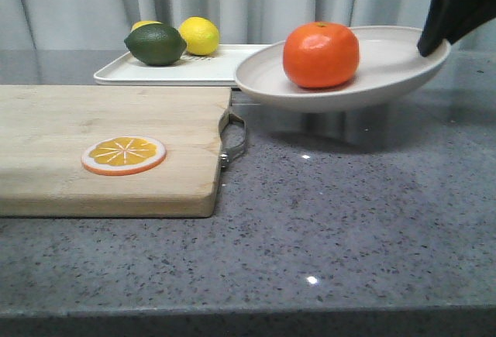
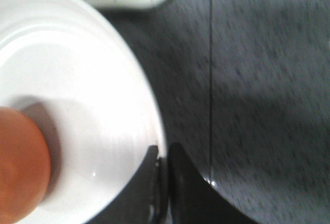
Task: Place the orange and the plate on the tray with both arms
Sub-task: 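Lift the plate with the orange and carry it over the tray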
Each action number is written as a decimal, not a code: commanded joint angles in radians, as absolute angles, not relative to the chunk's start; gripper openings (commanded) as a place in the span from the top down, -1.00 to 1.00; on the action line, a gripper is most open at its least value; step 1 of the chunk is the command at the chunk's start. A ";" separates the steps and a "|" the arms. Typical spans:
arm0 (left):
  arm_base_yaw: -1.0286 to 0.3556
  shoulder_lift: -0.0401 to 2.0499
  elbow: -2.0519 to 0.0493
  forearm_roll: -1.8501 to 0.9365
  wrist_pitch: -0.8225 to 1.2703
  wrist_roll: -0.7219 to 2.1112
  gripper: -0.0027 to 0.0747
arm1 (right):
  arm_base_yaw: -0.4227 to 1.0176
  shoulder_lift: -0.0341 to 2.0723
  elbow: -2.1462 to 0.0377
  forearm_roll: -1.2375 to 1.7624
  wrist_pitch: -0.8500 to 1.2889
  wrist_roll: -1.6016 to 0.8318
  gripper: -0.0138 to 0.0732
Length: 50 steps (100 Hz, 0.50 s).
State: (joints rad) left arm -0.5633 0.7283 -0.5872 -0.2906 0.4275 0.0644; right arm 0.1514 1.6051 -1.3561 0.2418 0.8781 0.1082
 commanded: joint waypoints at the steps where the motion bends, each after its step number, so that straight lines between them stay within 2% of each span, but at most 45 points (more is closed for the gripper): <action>1: -0.561 0.723 -0.613 -0.305 0.355 0.058 0.98 | 0.148 1.615 -1.467 0.299 0.857 0.083 0.82; 50: -0.561 0.723 -0.613 -0.305 0.355 0.058 0.98 | 0.149 2.011 -2.017 0.464 0.928 0.061 0.82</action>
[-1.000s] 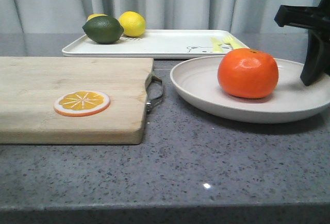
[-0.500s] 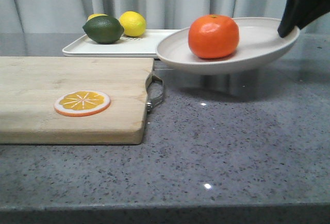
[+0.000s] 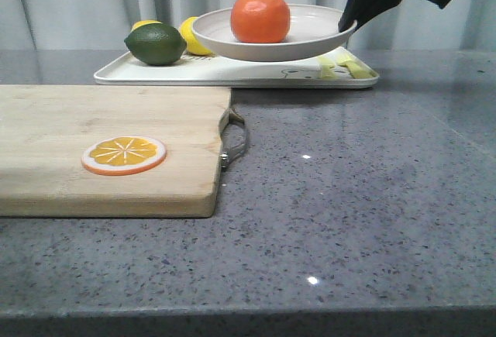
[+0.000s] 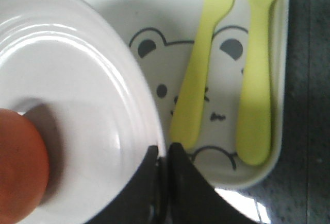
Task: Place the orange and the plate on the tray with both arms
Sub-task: 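Lift the plate with the orange and carry it over the tray, then lower the plate onto the tray and open the right gripper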
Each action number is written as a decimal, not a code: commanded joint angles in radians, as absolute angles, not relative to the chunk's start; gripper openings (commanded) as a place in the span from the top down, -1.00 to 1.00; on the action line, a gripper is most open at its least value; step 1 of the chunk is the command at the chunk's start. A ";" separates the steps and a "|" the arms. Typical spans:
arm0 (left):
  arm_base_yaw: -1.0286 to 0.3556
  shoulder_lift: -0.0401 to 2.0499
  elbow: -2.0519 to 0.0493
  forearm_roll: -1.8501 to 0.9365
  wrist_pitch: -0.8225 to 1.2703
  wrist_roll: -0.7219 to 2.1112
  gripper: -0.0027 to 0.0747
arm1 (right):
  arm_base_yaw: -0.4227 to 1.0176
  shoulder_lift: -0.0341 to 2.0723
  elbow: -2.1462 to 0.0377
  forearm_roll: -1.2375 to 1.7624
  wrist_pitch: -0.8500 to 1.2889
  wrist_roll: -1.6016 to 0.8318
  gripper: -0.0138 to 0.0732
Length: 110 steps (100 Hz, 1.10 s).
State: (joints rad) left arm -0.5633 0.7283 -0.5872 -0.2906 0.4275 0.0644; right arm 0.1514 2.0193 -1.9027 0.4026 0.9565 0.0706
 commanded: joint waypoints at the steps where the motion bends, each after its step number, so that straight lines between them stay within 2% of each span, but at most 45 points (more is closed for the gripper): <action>1: -0.561 0.723 -0.613 -0.305 0.355 0.058 0.98 | 0.149 2.016 -2.024 0.466 0.929 0.061 0.82; 40: -0.561 0.723 -0.613 -0.309 0.351 0.058 0.98 | 0.160 2.225 -2.305 0.497 0.929 0.080 0.82; 110: -0.561 0.723 -0.613 -0.309 0.342 0.058 0.98 | 0.159 2.300 -2.316 0.477 0.882 0.080 0.82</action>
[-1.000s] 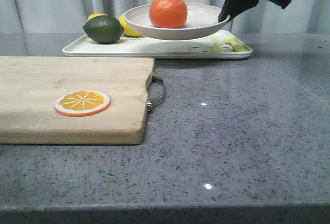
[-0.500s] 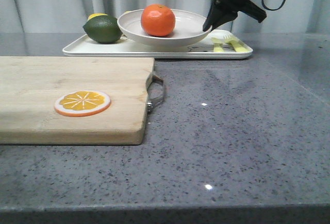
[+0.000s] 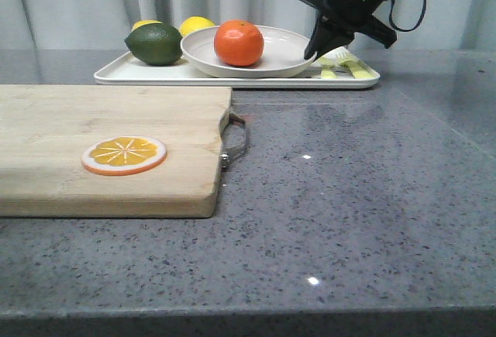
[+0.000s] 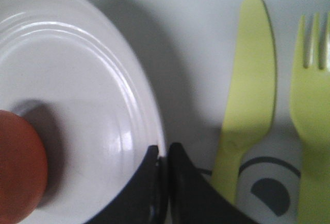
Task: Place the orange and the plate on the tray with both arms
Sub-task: 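Lower the plate onto the tray and open the right gripper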
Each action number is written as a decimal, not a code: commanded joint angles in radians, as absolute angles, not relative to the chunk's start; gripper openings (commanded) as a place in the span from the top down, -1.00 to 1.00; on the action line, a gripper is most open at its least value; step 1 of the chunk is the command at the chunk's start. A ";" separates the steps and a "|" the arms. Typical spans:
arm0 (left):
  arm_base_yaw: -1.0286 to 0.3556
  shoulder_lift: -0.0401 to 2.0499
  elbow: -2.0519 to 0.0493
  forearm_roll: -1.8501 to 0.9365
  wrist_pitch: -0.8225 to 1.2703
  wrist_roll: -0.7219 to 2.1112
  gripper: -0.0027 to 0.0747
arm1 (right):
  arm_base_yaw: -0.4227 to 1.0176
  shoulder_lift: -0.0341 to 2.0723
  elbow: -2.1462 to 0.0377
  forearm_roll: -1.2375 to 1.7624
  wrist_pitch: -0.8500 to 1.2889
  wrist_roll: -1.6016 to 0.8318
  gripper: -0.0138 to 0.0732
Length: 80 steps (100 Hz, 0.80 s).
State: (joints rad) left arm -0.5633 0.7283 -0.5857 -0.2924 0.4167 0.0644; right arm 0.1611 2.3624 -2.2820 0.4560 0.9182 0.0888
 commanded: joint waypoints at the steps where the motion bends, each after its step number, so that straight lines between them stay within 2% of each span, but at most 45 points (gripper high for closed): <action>1: -0.561 0.723 -0.613 -0.309 0.342 0.058 0.98 | 0.159 2.300 -2.316 0.477 0.882 0.080 0.82; 12: -0.561 0.723 -0.613 -0.309 0.342 0.058 0.98 | 0.159 2.301 -2.316 0.477 0.883 0.080 0.74; 27: -0.561 0.723 -0.613 -0.309 0.342 0.058 0.98 | 0.159 2.301 -2.316 0.477 0.882 0.080 0.41; 35: -0.561 0.723 -0.613 -0.309 0.342 0.058 0.98 | 0.159 2.301 -2.316 0.477 0.883 0.080 0.30; 80: -0.561 0.723 -0.615 -0.309 0.341 0.058 0.98 | 0.130 2.237 -2.317 0.457 0.953 0.079 0.28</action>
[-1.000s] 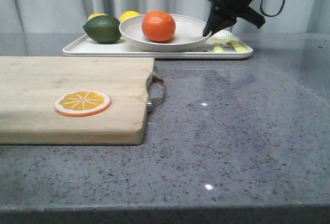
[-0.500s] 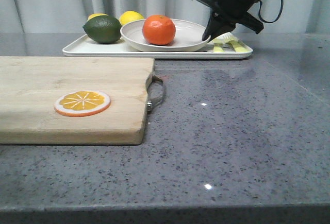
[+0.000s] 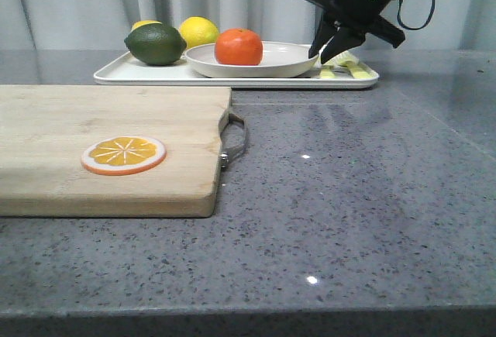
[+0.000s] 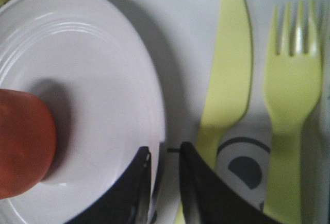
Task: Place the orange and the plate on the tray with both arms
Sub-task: 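Lower the plate onto the tray and open the right gripper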
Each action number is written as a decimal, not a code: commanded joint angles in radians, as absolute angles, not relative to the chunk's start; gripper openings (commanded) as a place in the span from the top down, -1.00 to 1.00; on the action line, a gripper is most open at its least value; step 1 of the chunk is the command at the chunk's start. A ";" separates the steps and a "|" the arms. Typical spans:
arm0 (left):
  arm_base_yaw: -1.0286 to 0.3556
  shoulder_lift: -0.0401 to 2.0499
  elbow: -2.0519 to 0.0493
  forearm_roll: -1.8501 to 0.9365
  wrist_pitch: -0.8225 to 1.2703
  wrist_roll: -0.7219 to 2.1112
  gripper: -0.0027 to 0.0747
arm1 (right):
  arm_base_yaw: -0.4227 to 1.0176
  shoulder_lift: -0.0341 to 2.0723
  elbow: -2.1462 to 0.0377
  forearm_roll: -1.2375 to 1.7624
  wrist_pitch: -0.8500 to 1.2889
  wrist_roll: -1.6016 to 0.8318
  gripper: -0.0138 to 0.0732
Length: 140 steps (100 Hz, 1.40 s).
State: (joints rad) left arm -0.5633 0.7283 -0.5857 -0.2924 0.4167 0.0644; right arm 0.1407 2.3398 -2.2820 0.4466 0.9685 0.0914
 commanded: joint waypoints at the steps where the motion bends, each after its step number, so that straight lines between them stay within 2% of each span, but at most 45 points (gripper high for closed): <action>1: -0.561 0.723 -0.615 -0.309 0.341 0.058 0.98 | 0.130 2.236 -2.317 0.455 0.958 0.079 0.28; 28: -0.561 0.723 -0.615 -0.309 0.341 0.058 0.98 | 0.130 2.207 -2.317 0.378 1.082 0.079 0.30; 35: -0.561 0.723 -0.615 -0.309 0.341 0.058 0.98 | 0.130 2.198 -2.317 0.357 1.122 0.079 0.39; 57: -0.561 0.723 -0.615 -0.309 0.341 0.058 0.98 | 0.130 2.144 -2.316 0.290 1.200 0.068 0.85; 76: -0.561 0.723 -0.615 -0.309 0.341 0.058 0.98 | 0.130 2.050 -2.282 0.262 1.227 0.068 0.84; 105: -0.561 0.723 -0.615 -0.309 0.341 0.058 0.98 | 0.131 1.808 -1.981 0.244 1.145 0.043 0.84; 140: -0.561 0.722 -0.615 -0.309 0.340 0.058 0.98 | 0.177 1.359 -1.420 0.237 0.796 0.015 0.84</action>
State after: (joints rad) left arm -0.5633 0.7266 -0.5857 -0.2924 0.4167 0.0644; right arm 0.1736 1.4933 -1.5003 0.2343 0.9222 0.0390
